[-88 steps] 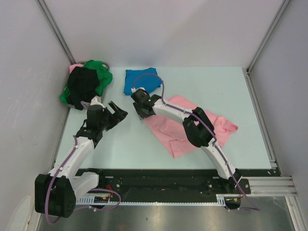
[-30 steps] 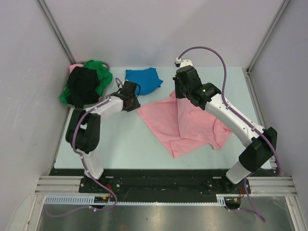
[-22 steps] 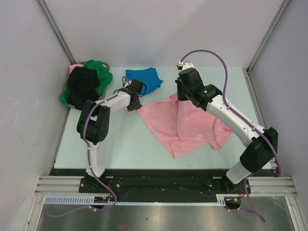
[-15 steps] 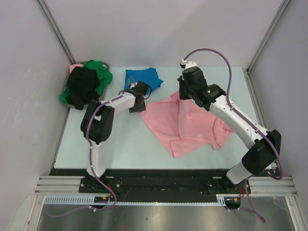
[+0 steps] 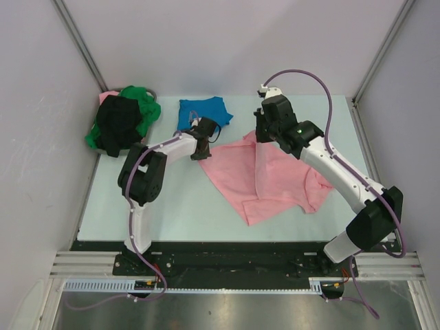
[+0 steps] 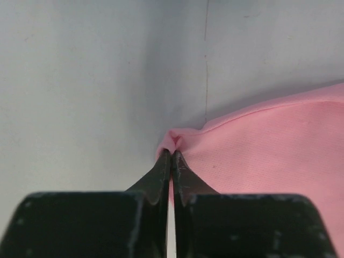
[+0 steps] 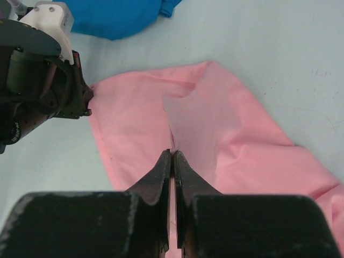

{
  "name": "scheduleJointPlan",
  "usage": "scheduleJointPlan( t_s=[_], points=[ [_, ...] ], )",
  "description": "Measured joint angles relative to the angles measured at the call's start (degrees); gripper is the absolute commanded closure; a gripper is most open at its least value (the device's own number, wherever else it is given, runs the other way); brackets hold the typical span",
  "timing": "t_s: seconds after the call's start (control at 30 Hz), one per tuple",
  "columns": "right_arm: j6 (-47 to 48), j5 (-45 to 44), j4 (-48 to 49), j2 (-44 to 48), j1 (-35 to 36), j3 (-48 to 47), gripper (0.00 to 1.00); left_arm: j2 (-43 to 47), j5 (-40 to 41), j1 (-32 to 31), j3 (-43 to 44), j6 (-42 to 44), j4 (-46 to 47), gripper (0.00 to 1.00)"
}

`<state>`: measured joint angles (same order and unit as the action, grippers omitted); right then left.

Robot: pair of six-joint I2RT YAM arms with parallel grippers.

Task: Fold and stack the t-shirts
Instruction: Flatten the tshirt out

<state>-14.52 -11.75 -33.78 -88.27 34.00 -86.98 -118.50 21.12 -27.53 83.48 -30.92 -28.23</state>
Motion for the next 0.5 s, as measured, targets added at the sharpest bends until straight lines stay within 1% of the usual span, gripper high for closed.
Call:
scheduleJointPlan(
  t_s=[0.3,0.4,0.5],
  points=[
    [-0.1,-0.5,-0.8,3.1,-1.4,0.0,1.00,-0.7,-0.1,0.0,1.1,1.0,0.5,1.00],
    [-0.3,-1.0,-1.2,6.0,-2.8,0.0,1.00,2.2,-0.4,0.0,-1.7,1.2,1.3,1.00],
    [-0.2,-1.9,-2.0,10.5,-3.8,-0.3,1.00,8.5,-1.0,0.0,-4.2,1.7,1.0,1.00]
  ],
)
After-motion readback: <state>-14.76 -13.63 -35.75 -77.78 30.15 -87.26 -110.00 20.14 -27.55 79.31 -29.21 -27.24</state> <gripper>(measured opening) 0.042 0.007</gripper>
